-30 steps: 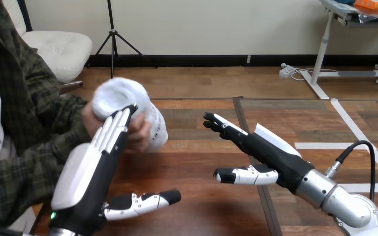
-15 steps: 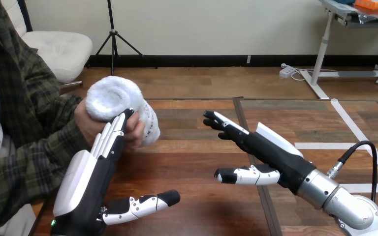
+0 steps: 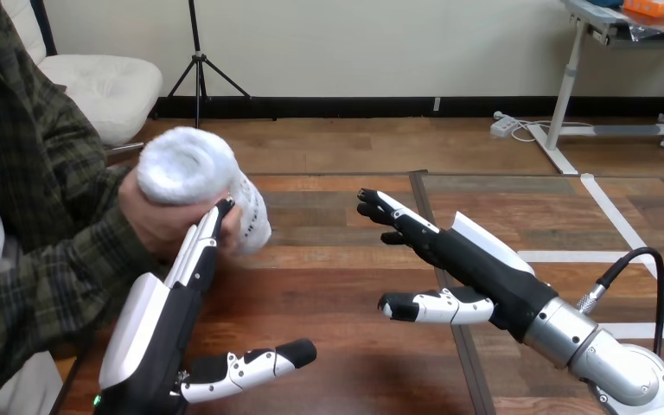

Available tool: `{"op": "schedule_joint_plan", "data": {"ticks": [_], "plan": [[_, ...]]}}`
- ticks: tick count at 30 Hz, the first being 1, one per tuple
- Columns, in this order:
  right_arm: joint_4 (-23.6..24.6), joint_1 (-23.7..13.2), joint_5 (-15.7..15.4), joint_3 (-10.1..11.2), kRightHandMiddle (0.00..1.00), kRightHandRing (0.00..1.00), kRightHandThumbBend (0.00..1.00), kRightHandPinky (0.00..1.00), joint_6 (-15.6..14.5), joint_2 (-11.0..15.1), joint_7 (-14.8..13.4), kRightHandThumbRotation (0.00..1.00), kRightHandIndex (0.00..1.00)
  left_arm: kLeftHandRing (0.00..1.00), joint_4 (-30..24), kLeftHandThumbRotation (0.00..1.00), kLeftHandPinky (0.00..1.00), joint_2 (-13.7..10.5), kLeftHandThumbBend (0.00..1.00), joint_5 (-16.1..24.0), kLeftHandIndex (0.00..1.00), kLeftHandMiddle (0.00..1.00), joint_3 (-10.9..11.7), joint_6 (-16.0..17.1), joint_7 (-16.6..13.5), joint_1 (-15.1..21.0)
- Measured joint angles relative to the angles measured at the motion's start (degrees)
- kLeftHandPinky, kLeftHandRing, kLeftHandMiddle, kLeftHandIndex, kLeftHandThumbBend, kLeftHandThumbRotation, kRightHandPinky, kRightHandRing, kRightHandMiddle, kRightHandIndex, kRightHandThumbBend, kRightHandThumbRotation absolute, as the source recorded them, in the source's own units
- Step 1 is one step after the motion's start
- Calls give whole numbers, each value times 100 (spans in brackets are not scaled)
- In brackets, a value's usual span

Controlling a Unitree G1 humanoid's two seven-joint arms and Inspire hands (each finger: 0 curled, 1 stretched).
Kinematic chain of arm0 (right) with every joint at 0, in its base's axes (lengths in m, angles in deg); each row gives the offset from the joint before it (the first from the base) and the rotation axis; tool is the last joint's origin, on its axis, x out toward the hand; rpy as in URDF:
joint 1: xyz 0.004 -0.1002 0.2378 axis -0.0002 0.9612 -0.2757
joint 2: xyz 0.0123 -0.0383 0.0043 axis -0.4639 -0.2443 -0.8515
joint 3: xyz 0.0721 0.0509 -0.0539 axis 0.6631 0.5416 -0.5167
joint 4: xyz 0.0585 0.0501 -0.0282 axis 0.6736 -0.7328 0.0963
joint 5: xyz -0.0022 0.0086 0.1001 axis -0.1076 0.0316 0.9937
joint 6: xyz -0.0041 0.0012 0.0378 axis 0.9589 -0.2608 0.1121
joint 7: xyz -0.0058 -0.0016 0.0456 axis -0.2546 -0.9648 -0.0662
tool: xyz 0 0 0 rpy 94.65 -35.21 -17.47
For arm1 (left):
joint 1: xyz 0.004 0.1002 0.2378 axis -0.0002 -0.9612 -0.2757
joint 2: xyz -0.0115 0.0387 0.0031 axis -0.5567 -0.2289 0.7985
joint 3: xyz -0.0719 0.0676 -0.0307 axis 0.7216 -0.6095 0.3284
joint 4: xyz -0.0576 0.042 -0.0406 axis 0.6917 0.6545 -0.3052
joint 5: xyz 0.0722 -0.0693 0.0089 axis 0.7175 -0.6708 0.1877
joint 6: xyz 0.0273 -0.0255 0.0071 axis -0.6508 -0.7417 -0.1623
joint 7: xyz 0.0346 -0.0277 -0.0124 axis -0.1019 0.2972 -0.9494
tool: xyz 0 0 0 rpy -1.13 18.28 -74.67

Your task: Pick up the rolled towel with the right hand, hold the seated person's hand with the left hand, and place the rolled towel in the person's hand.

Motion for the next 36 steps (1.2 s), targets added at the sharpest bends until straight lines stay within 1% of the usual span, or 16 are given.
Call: {"op": "schedule_joint_plan", "data": {"ticks": [17,23,36], "plan": [[83,95,36,22,98,100,100,93,-28,0,8,73,100,100,114,58,95,18,100,-16,100,100,3,79,51,-7],[87,109,118,54,99,100,100,93,-28,0,32,72,100,100,184,61,94,18,100,-12,100,100,7,142,51,0],[103,120,157,137,99,100,100,93,-36,3,64,72,100,100,291,59,94,18,100,-106,100,100,13,225,74,26]]}}
